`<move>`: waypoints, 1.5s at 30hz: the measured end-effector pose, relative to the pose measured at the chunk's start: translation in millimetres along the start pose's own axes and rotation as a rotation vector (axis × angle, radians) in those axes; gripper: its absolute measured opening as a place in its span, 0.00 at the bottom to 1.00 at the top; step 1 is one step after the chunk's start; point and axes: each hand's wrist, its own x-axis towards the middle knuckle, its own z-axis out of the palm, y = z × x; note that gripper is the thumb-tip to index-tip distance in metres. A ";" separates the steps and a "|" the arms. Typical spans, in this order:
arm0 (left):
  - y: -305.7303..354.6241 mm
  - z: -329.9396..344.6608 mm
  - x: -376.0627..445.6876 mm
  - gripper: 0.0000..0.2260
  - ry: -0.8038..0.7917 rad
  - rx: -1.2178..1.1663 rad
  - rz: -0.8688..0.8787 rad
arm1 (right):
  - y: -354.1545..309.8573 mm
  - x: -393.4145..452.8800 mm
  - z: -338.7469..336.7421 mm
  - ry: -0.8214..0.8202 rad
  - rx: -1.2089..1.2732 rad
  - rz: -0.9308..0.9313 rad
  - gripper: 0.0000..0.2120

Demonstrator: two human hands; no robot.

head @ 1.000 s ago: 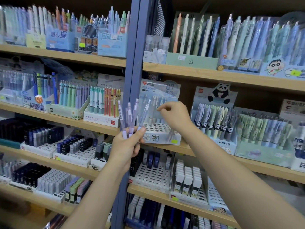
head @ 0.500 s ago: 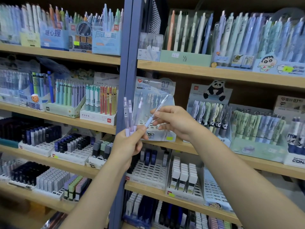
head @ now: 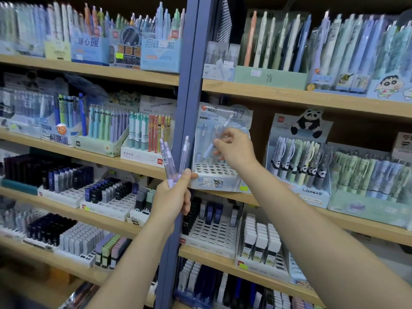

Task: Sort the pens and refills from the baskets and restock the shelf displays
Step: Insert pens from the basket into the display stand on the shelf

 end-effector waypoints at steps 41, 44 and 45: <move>0.0 2.6 12.6 0.13 0.003 -0.012 0.074 | 3.0 22.5 7.1 0.094 -0.049 -0.249 0.06; -1.2 2.9 13.0 0.13 0.007 -0.020 0.073 | 6.9 27.8 8.2 0.104 -0.026 -0.261 0.10; -1.6 2.8 13.1 0.13 0.008 -0.014 0.077 | 7.5 29.5 8.9 0.104 -0.022 -0.267 0.11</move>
